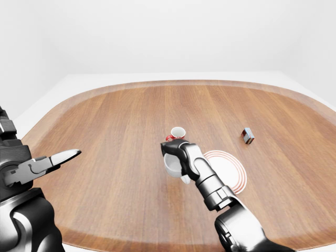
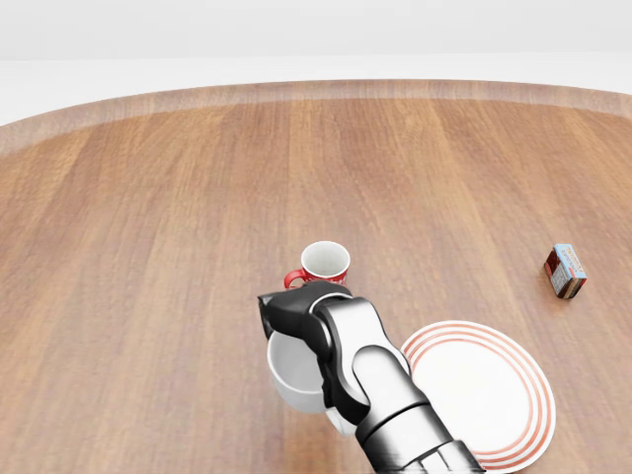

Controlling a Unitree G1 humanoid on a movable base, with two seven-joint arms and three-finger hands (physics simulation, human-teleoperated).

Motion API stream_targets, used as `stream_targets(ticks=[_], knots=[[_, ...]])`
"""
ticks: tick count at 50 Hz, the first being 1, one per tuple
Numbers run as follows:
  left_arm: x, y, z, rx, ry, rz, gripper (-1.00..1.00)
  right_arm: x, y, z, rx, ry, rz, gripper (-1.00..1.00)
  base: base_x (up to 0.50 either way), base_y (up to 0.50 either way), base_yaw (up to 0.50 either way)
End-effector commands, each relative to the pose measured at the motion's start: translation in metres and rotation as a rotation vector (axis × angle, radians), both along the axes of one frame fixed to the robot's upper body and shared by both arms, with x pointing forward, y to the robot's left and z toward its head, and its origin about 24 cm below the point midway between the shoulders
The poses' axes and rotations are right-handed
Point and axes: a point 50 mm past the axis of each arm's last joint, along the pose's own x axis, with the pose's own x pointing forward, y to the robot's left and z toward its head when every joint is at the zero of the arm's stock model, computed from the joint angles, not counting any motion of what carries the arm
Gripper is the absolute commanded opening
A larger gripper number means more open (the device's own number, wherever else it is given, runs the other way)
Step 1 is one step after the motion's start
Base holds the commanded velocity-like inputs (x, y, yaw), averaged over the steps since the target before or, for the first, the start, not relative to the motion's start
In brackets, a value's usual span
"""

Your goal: Put the white mug on the plate.

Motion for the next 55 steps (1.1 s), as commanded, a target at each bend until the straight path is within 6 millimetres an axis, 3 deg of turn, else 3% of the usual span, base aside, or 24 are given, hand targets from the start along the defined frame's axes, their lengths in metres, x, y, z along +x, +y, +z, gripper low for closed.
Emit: stream_targets(ticks=[1,8,19,38,55], knots=[[0.0,0.0,0.0,0.001,0.001,0.001,1.0,0.034,-0.041,0.045,-0.011,-0.125,-0.105,-1.0,0.0,0.0,0.0],[0.0,0.0,0.0,0.002,0.001,0.001,1.0,0.06,-0.085,0.064,-0.009,-0.078,-0.234,-1.0,0.0,0.0,0.0],[0.001,-0.001,0.0,0.004,0.0,0.0,1.0,0.068,-0.145,0.06,0.007,0.065,-0.41,-1.0,0.0,0.0,0.0],[0.001,-0.001,0.001,0.006,-0.001,0.0,1.0,0.06,-0.196,0.045,-0.003,-0.004,-0.566,-1.0,0.0,0.0,0.0],[0.001,-0.001,0.0,0.005,0.004,0.002,1.0,0.053,-0.216,0.036,0.008,-0.021,-0.628,-1.0,0.0,0.0,0.0]])
